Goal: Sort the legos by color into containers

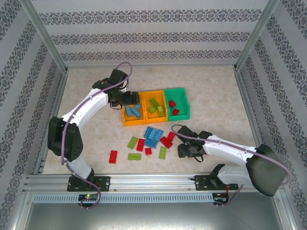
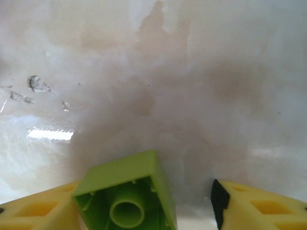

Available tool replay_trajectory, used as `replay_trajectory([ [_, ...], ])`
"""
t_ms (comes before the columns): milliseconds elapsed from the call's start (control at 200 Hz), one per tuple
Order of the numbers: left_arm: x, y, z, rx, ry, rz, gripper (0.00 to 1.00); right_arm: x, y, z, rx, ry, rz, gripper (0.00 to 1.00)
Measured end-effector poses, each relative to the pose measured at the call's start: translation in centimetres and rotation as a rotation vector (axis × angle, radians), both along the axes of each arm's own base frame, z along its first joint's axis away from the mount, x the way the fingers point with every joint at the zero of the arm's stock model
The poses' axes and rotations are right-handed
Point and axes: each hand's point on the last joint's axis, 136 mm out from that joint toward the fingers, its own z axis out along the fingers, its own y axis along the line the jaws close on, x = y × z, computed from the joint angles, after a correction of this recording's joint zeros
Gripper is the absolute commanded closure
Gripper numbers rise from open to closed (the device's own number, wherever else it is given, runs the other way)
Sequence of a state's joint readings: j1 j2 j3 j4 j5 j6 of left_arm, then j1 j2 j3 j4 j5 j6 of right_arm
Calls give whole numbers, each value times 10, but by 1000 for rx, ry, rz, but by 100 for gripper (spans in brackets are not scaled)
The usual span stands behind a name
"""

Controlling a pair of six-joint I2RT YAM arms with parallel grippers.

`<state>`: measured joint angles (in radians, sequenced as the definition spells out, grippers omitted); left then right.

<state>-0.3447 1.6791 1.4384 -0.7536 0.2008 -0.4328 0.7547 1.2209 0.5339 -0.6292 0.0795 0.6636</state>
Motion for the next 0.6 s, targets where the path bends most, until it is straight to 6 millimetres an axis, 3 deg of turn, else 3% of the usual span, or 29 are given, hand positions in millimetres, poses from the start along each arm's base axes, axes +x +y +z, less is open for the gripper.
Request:
replay_trajectory([
  [180,-17,14,-10,32,17,18,11,5,8,1,-6,-14,38,65],
  [355,-36,32,-28,69,58,46,11,17,14,11,-5,-59,51,68],
  [470,-53,45,-37,88,81,65,11,36,30,32,37,-121,62,69],
  [600,-75,57,-40,107,86,81,10,75,61,73,131,-230,72,69],
])
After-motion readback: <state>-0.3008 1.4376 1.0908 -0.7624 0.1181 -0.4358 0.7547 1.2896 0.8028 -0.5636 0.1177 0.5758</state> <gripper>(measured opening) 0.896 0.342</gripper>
